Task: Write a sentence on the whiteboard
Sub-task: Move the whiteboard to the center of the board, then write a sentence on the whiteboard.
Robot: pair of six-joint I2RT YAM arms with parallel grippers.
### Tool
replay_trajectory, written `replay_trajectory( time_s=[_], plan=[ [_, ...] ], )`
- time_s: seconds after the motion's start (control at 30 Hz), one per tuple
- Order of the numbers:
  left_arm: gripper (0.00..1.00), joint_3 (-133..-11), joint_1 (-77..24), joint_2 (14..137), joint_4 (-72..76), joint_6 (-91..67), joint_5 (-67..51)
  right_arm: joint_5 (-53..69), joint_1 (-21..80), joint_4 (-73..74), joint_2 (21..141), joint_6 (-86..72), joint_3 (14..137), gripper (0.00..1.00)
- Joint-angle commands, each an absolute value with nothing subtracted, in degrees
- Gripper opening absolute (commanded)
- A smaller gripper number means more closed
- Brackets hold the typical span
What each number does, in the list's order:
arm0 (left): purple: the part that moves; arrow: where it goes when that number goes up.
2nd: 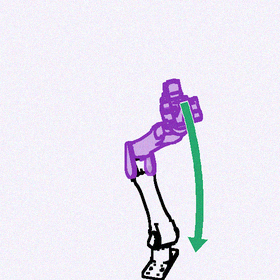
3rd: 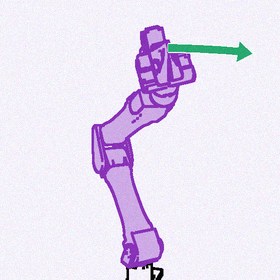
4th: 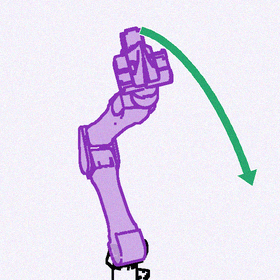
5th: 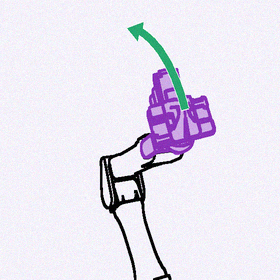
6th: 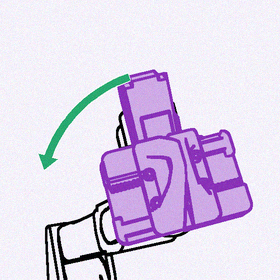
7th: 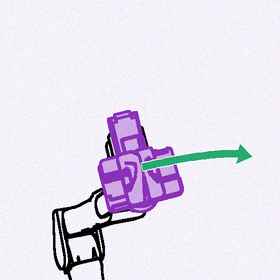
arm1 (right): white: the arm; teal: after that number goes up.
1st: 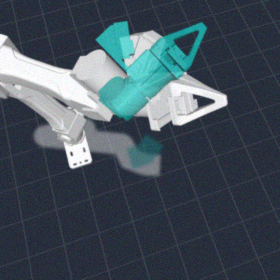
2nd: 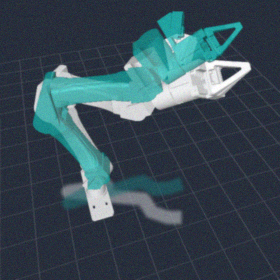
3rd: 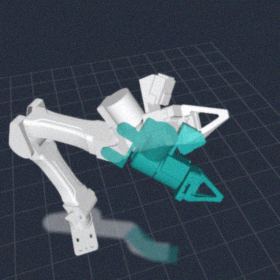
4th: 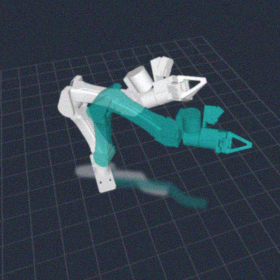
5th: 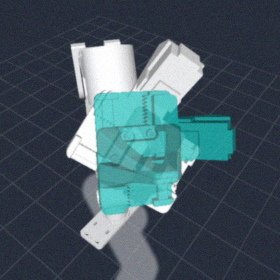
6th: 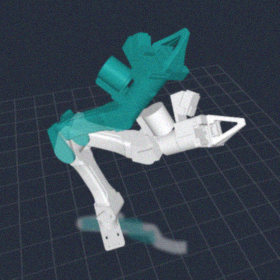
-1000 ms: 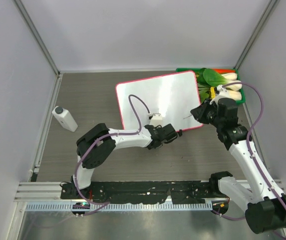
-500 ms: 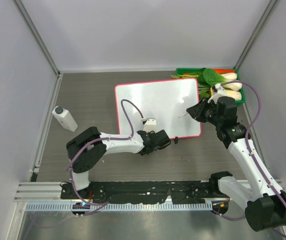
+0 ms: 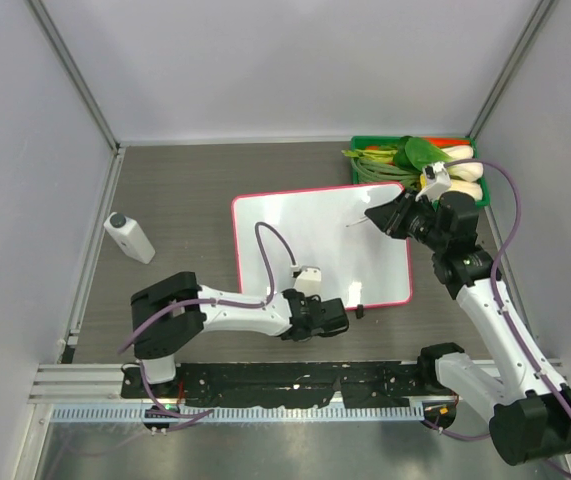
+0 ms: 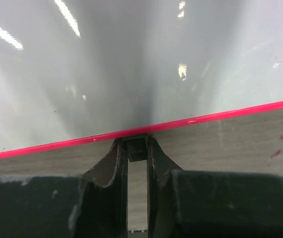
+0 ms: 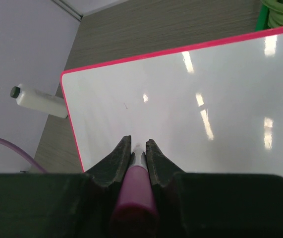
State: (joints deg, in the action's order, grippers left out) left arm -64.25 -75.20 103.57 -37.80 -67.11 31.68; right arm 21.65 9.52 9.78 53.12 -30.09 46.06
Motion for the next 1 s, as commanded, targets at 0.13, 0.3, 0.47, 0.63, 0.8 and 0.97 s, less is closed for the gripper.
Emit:
replay_trajectory(
  time_s=[0.13,0.3,0.47,0.63,0.8,0.97],
  plan=[
    [0.00,-63.8,-80.9,101.7,-45.6,-70.0,26.4,24.9,9.2,4.0,51.6,-31.6,45.2,0.01],
    [0.00,-63.9,-81.3,102.2,-47.1,-71.1,26.3,26.6,9.2,2.5,50.9,-31.9,44.5,0.01],
    [0.11,-64.5,-82.6,102.0,-47.2,-70.6,26.1,27.3,9.3,1.5,51.2,-31.9,44.4,0.01],
    [0.54,-65.0,-83.9,100.8,-47.9,-69.4,25.7,27.9,9.2,1.5,51.5,-31.7,44.6,0.01],
    [0.74,-65.3,-84.5,96.9,-49.2,-67.3,26.2,28.3,9.2,1.8,52.1,-31.5,44.6,0.01],
    [0.86,-67.1,-84.4,89.0,-49.1,-60.9,28.2,29.4,9.2,0.5,53.2,-31.9,44.6,0.01]
  ],
)
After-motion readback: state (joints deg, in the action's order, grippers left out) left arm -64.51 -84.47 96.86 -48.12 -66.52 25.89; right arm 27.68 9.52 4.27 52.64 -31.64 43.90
